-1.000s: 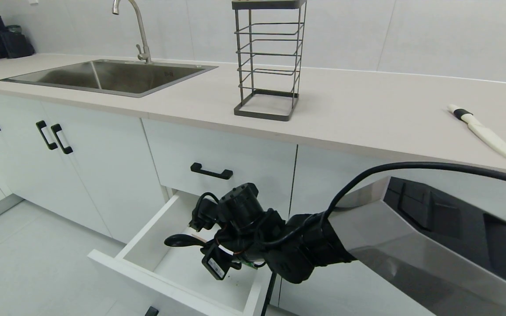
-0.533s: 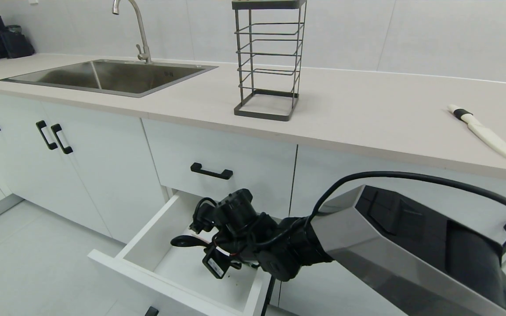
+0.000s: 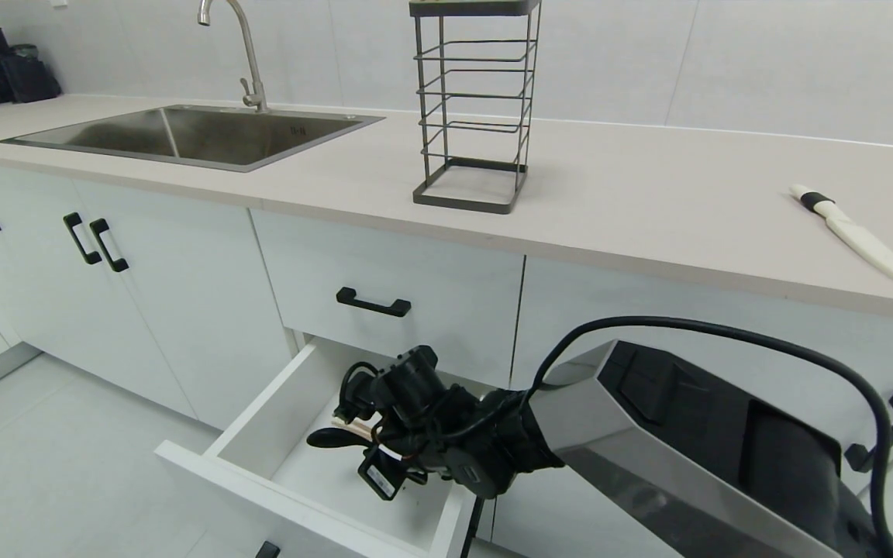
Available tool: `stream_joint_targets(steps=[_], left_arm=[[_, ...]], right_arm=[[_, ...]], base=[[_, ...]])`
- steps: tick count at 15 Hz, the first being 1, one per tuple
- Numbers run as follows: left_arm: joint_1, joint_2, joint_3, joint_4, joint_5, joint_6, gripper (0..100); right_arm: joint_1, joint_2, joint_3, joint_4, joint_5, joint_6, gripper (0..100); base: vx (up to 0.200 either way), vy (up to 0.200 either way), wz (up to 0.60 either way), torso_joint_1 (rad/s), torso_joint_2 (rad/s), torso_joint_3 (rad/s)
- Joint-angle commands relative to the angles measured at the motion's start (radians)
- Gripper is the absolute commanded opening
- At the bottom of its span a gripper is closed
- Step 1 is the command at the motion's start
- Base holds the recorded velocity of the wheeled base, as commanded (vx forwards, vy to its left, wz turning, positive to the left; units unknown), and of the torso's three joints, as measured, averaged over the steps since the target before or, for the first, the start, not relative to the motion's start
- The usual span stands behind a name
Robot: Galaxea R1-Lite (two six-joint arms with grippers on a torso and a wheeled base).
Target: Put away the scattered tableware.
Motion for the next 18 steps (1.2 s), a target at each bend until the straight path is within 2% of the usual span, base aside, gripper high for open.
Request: stream_joint_targets(steps=[1, 17, 18], left_arm=[[0.0, 0.001, 0.0, 0.0, 0.0, 0.0, 100], [0.0, 0.001, 0.0, 0.0, 0.0, 0.0, 100], [0.0, 0.001, 0.0, 0.0, 0.0, 0.0, 100]], right_arm=[[0.001, 0.013, -0.003, -0.001, 0.0, -0.001, 0], [0.001, 0.104, -0.097, 0.061, -0.005, -0.004, 0], [0.001, 0.105, -0.098, 0.061, -0.005, -0.004, 100]], base=[[0.0, 0.0, 0.0, 0.0, 0.0, 0.0], [0.0, 0.0, 0.0, 0.0, 0.0, 0.0], [0.0, 0.0, 0.0, 0.0, 0.0, 0.0]])
